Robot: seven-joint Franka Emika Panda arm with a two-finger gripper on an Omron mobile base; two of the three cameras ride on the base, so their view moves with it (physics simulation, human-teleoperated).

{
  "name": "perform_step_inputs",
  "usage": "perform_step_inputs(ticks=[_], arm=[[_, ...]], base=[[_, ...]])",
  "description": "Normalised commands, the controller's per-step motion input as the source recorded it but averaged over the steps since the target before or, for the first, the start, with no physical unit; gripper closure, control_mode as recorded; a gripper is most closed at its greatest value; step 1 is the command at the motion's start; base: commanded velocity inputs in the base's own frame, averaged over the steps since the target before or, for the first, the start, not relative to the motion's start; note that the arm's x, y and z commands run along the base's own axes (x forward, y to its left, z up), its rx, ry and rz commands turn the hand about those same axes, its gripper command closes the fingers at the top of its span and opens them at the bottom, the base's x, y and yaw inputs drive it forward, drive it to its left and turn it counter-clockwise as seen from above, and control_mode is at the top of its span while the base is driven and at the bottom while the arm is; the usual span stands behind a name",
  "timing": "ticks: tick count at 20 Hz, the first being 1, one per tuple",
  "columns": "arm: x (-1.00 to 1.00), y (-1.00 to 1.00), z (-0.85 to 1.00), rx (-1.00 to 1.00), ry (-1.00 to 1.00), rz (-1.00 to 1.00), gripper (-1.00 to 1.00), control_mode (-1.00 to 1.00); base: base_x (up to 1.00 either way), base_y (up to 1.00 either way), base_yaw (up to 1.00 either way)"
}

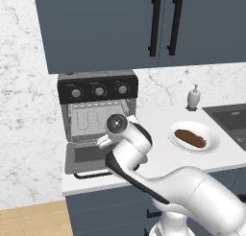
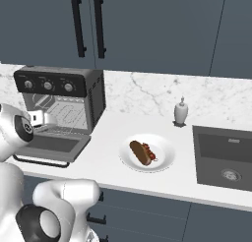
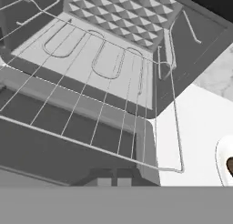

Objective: Pick up the kebab skewer and baguette bread, and place them inside the toaster oven. Close the toaster oven door and start by setting the timer.

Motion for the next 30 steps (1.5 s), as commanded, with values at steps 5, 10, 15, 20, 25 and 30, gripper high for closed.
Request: perform_step_inputs(ticks=[5,10,15,20,25,30], arm=[[-0.76,-0.32,0.57,0.13,0.06,-0.05,1.0,-1.0],[-0.92,-0.85,0.24,0.17,0.12,-0.06,1.0,-1.0],[-0.52,-0.95,0.3,0.07,0.1,-0.02,-1.0,-1.0],[-0.09,-0.94,0.56,0.0,0.13,0.0,-1.0,-1.0],[-0.15,-1.0,0.13,0.0,0.15,0.0,-1.0,-1.0],[0.01,-0.99,-0.18,0.0,0.01,0.03,-1.0,-1.0]], base=[[0.0,0.0,0.0],[0.0,0.0,0.0],[0.0,0.0,0.0],[0.0,0.0,0.0],[0.0,0.0,0.0],[0.0,0.0,0.0]])
